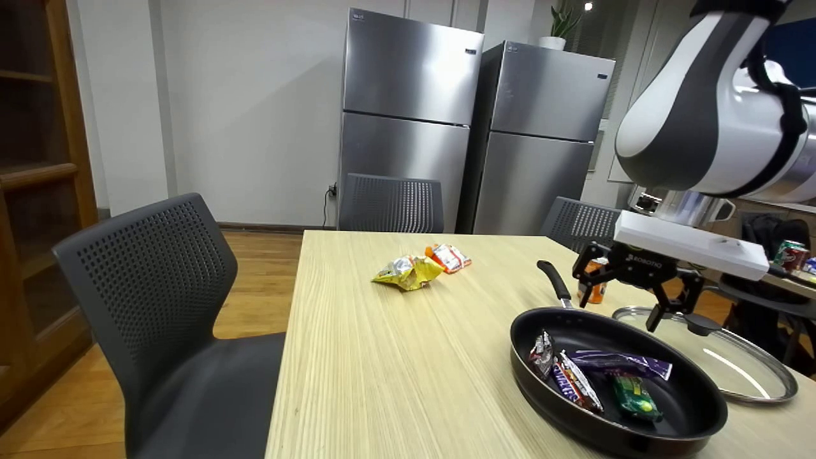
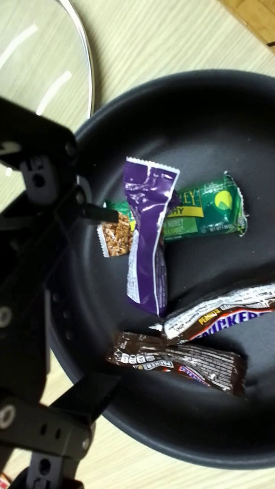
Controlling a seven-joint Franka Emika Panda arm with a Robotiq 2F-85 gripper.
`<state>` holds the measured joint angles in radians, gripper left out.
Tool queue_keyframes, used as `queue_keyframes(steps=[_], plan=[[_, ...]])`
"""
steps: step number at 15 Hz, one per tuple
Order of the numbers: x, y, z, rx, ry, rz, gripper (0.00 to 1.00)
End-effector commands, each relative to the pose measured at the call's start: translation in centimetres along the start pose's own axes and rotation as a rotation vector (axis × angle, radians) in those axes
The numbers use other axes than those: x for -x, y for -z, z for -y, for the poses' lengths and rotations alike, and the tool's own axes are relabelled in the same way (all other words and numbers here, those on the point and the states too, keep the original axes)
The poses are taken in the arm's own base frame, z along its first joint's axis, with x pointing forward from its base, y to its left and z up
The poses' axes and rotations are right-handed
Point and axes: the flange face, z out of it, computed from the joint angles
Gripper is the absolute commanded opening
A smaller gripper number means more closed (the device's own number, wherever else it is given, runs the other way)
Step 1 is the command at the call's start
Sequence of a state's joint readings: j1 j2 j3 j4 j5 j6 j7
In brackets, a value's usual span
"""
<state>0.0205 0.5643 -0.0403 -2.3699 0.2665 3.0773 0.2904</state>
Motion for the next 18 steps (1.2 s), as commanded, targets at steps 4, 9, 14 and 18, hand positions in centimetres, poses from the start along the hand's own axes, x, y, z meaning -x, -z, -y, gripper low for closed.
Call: queue_keyframes(steps=[4,9,14,18], plan=[[-4.4,2.0,-3.6,-0.027,-0.089,0.001,1.00],[-8.0,2.8,-7.0,-0.043,-0.163,-0.014,1.00],[-11.5,3.2,-10.1,-0.043,-0.238,-0.024,1.00],[-14.0,2.9,-12.0,-0.031,-0.283,-0.018,1.00]])
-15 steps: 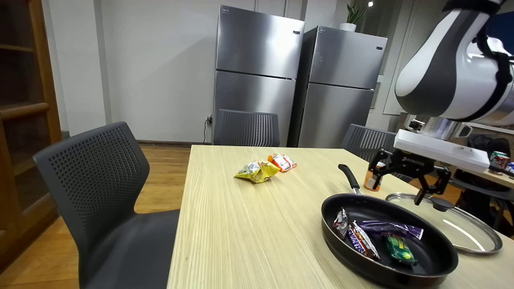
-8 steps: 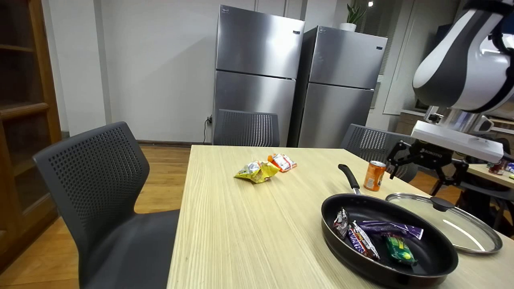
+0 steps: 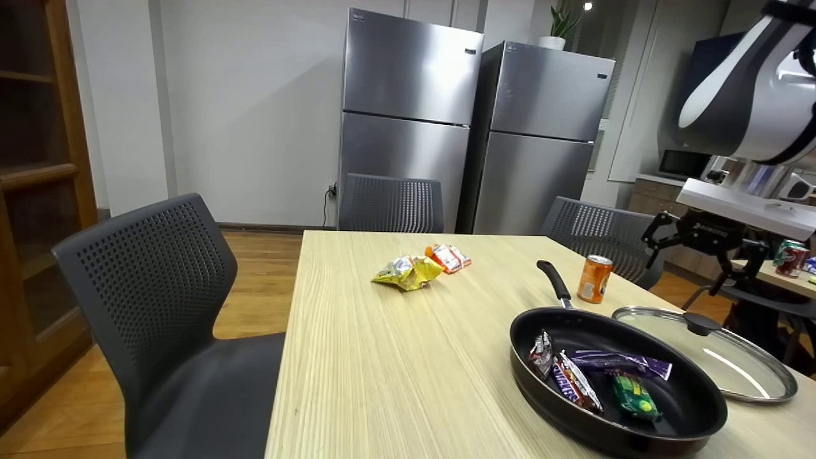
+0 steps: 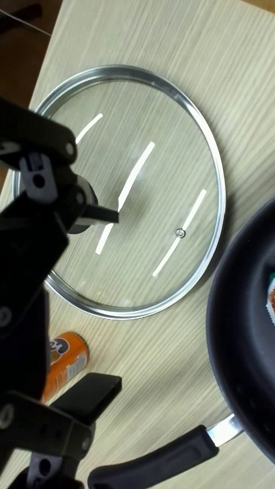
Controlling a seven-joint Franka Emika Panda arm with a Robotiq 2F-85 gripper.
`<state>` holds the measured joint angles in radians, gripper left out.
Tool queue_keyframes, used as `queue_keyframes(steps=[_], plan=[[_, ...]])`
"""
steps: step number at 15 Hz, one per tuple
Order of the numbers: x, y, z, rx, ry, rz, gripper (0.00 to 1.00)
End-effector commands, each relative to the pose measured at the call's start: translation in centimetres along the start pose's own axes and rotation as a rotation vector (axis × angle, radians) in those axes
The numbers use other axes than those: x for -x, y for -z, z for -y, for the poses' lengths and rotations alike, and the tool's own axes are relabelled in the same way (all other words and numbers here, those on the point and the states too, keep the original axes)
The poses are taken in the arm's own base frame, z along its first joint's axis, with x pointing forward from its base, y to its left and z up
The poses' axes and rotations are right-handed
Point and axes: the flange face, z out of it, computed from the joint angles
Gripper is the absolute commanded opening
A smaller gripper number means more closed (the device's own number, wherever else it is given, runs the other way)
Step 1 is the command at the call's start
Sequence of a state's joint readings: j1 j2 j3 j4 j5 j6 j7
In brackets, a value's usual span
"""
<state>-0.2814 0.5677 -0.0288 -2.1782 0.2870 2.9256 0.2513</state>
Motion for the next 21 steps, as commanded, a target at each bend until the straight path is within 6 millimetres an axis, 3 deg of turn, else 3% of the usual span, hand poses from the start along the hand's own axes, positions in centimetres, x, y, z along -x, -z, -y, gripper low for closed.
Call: queue_keyframes(steps=[1,8,21], plan=[[-2.7,-0.4,-0.6,0.002,-0.027,0.025,1.00],[-6.0,-2.3,-2.3,0.054,-0.077,0.040,1.00],[-8.1,-6.7,-4.5,0.135,-0.129,0.102,1.00]])
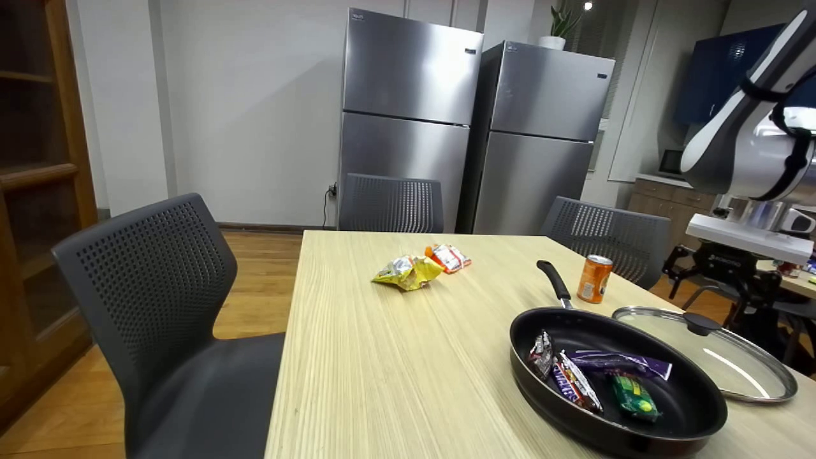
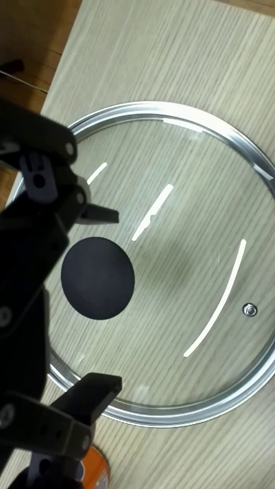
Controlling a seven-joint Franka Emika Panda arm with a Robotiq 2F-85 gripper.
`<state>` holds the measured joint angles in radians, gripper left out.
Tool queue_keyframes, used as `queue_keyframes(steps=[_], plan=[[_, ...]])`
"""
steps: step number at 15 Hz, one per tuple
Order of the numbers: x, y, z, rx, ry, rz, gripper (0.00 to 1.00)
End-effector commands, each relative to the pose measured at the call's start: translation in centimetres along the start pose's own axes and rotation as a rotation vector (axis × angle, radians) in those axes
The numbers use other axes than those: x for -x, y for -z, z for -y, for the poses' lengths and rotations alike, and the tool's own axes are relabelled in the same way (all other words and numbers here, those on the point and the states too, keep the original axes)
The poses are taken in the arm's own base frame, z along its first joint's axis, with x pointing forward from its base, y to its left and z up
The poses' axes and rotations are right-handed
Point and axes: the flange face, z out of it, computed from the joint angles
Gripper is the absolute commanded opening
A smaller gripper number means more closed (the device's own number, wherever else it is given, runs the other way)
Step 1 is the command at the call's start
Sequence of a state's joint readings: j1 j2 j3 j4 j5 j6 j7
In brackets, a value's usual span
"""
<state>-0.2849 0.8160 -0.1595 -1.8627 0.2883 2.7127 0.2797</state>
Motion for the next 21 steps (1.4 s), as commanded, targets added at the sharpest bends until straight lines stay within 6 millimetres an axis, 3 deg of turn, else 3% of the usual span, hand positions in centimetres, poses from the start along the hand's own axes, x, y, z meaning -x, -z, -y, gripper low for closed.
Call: queue_keyframes(steps=[1,19,20,21], plan=[[-0.9,-0.6,0.2,0.021,-0.037,0.022,1.00],[-3.0,-3.5,1.1,0.048,-0.113,0.057,1.00],[-3.0,-3.6,1.1,0.049,-0.115,0.059,0.98],[-3.1,-3.7,1.1,0.049,-0.118,0.059,0.74]])
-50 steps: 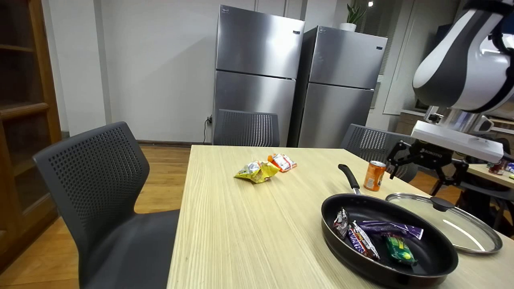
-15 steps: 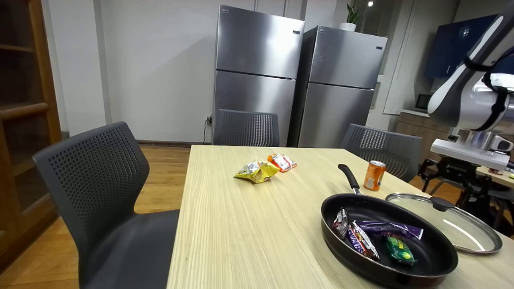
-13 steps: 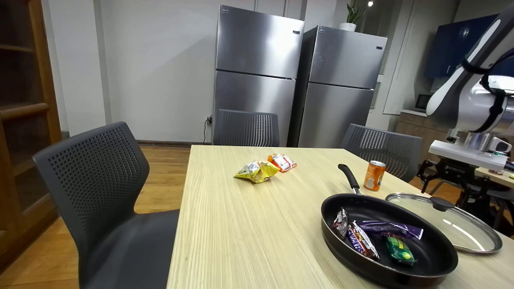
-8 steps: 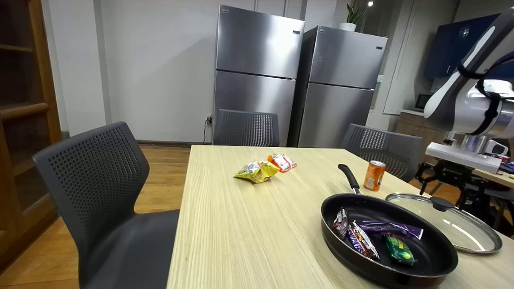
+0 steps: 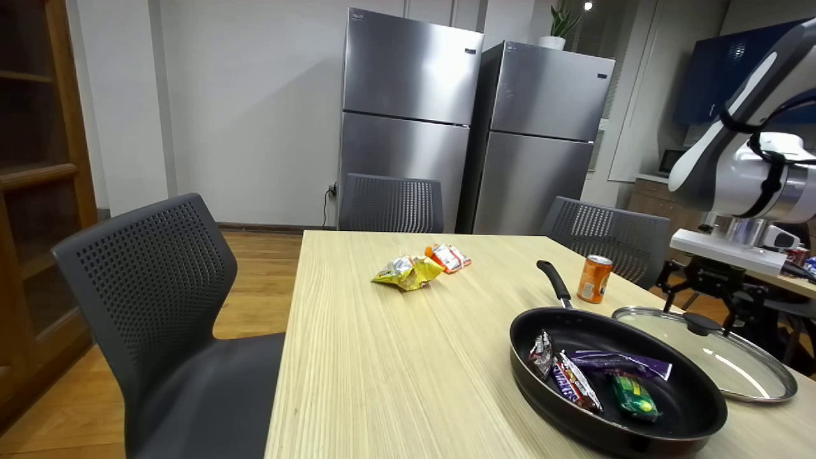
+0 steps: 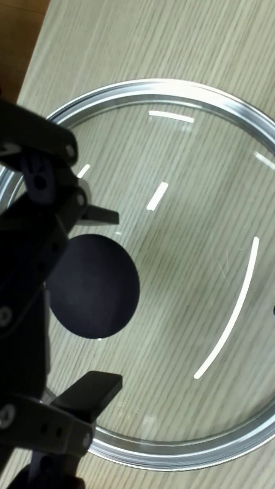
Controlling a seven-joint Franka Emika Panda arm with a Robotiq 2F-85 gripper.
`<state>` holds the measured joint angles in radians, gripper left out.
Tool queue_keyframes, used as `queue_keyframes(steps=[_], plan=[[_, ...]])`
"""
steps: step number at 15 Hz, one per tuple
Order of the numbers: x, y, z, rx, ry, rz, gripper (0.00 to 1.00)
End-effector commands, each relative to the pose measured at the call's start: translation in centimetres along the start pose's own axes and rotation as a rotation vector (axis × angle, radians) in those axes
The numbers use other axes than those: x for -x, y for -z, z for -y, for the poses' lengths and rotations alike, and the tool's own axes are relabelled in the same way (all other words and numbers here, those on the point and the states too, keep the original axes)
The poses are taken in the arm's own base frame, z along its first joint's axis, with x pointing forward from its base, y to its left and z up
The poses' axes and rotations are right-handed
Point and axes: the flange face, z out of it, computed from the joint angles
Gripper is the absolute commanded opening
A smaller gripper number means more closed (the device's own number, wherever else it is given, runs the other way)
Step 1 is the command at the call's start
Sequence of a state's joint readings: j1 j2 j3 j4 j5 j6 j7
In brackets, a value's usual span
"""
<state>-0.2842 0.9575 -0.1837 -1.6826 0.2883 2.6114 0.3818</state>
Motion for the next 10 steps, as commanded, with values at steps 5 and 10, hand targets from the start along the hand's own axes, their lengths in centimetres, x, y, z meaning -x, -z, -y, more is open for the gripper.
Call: queue_keyframes(steps=[5,10], plan=[[-1.09,0.10,0.27,0.009,-0.045,0.012,0.46],[-1.07,0.28,-0.03,0.008,-0.051,0.009,0.39]])
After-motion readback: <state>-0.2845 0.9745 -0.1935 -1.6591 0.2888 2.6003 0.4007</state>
